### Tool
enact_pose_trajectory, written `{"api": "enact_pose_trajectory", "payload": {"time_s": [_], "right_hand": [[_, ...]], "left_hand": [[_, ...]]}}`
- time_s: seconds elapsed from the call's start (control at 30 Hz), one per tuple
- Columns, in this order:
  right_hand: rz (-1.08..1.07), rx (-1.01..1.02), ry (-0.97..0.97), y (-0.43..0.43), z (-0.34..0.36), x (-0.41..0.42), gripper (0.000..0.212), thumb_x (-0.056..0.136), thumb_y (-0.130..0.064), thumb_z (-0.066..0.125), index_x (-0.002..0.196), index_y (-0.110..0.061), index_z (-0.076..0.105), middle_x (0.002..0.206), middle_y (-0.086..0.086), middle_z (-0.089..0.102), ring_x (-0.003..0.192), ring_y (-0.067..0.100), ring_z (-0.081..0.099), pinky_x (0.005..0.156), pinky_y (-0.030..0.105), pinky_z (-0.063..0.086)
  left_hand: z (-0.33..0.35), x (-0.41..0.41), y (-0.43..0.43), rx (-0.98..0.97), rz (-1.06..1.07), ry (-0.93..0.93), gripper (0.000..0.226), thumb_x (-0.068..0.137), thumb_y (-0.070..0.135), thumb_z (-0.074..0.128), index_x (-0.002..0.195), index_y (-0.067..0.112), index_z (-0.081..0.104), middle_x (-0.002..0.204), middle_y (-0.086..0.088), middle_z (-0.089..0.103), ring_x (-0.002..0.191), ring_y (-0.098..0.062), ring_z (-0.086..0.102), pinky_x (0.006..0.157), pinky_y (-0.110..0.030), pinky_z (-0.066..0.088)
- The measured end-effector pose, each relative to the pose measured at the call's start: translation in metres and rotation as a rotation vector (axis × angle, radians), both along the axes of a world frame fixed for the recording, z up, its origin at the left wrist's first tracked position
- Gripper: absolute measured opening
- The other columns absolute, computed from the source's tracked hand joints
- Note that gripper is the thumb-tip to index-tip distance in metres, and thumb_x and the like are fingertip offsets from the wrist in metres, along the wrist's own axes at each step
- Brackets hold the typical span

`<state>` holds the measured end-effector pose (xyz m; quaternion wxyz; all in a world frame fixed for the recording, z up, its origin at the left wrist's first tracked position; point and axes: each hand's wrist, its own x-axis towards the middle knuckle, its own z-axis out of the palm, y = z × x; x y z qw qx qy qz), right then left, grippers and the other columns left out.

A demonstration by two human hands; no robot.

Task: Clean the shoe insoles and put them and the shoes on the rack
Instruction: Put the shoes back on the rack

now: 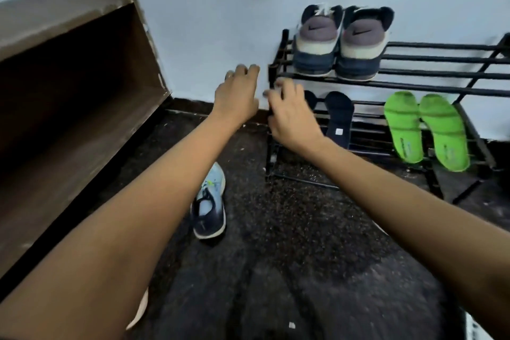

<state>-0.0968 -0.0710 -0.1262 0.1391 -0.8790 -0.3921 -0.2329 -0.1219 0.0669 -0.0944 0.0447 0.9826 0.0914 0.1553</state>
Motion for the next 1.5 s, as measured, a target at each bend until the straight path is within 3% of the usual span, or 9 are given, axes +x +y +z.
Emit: {"api": "enact_pose_trajectory", "payload": {"time_s": [0.27, 0.47, 0.67, 0.77, 0.9, 1.0, 1.1, 1.2, 1.5], "right_hand": [[0.174, -0.418, 0.385, 0.061, -0.110, -0.089, 0.047, 0.086, -0.016, 0.053, 0.128, -0.001, 0.039, 0.131, 0.017, 0.036, 0.113, 0.037, 0.037, 0.097, 0.041, 0.032], [0.222, -0.600, 0.719, 0.098, -0.177, -0.129, 0.055, 0.086, -0.008, 0.053, 0.136, -0.006, 0.029, 0.143, 0.015, 0.027, 0.117, 0.040, 0.038, 0.094, 0.045, 0.040], [0.210, -0.699, 0.764, 0.116, -0.200, -0.143, 0.072, 0.084, -0.005, 0.050, 0.146, -0.007, 0.012, 0.151, 0.011, 0.018, 0.129, 0.042, 0.033, 0.097, 0.045, 0.040], [0.203, -0.718, 0.719, 0.119, -0.207, -0.145, 0.064, 0.080, -0.005, 0.055, 0.137, -0.004, 0.026, 0.135, 0.014, 0.029, 0.119, 0.041, 0.044, 0.090, 0.048, 0.046], [0.185, -0.764, 0.616, 0.112, -0.215, -0.153, 0.063, 0.081, -0.016, 0.067, 0.131, -0.002, 0.031, 0.133, 0.016, 0.030, 0.114, 0.039, 0.048, 0.083, 0.043, 0.046], [0.140, -0.787, 0.628, 0.100, -0.222, -0.164, 0.052, 0.087, -0.015, 0.061, 0.131, -0.001, 0.037, 0.135, 0.017, 0.030, 0.112, 0.040, 0.050, 0.083, 0.044, 0.047], [0.173, -0.760, 0.500, 0.089, -0.217, -0.171, 0.037, 0.093, -0.017, 0.050, 0.128, -0.005, 0.046, 0.129, 0.013, 0.039, 0.104, 0.036, 0.057, 0.077, 0.041, 0.048], [0.221, -0.654, 0.430, 0.088, -0.195, -0.167, 0.035, 0.090, -0.019, 0.049, 0.123, -0.007, 0.048, 0.124, 0.012, 0.043, 0.101, 0.033, 0.059, 0.075, 0.040, 0.049], [0.152, -0.336, 0.371, 0.083, -0.051, -0.125, 0.033, 0.087, -0.022, 0.053, 0.117, -0.009, 0.055, 0.119, 0.014, 0.045, 0.099, 0.037, 0.058, 0.078, 0.042, 0.049]], "left_hand": [[-0.113, -0.119, 0.065, -0.080, 0.229, 0.269, 0.055, 0.089, 0.021, 0.064, 0.135, 0.009, 0.038, 0.133, -0.016, 0.045, 0.124, -0.038, 0.044, 0.089, -0.046, 0.046], [-0.199, -0.224, 0.089, -0.025, 0.432, 0.525, 0.053, 0.090, 0.032, 0.063, 0.132, 0.011, 0.037, 0.132, -0.012, 0.045, 0.123, -0.033, 0.047, 0.091, -0.042, 0.046], [-0.258, -0.308, 0.095, -0.130, 0.846, 0.719, 0.076, 0.088, 0.041, 0.066, 0.137, -0.002, 0.026, 0.139, -0.021, 0.039, 0.129, -0.037, 0.045, 0.103, -0.044, 0.043], [-0.274, -0.330, 0.088, -0.096, 0.869, 0.802, 0.080, 0.089, 0.040, 0.065, 0.141, -0.004, 0.024, 0.142, -0.022, 0.036, 0.134, -0.039, 0.038, 0.112, -0.051, 0.033], [-0.284, -0.342, 0.081, -0.015, 0.814, 0.787, 0.039, 0.103, 0.012, 0.038, 0.140, -0.001, 0.038, 0.141, -0.017, 0.047, 0.140, -0.041, 0.030, 0.115, -0.056, 0.023], [-0.288, -0.346, 0.080, -0.072, 0.801, 0.741, 0.032, 0.100, 0.003, 0.041, 0.131, 0.002, 0.050, 0.132, -0.017, 0.056, 0.139, -0.044, 0.030, 0.108, -0.056, 0.037], [-0.285, -0.339, 0.078, -0.187, 0.753, 0.648, 0.034, 0.093, 0.010, 0.058, 0.126, 0.004, 0.055, 0.118, -0.013, 0.065, 0.129, -0.044, 0.040, 0.094, -0.045, 0.051], [-0.258, -0.312, 0.070, -0.297, 0.704, 0.521, 0.033, 0.093, 0.011, 0.058, 0.125, 0.005, 0.057, 0.116, -0.014, 0.064, 0.127, -0.043, 0.043, 0.089, -0.044, 0.053], [-0.090, -0.219, 0.060, -0.102, 0.495, 0.256, 0.031, 0.094, 0.027, 0.058, 0.119, 0.008, 0.055, 0.117, -0.010, 0.060, 0.112, -0.034, 0.055, 0.082, -0.042, 0.049]]}}
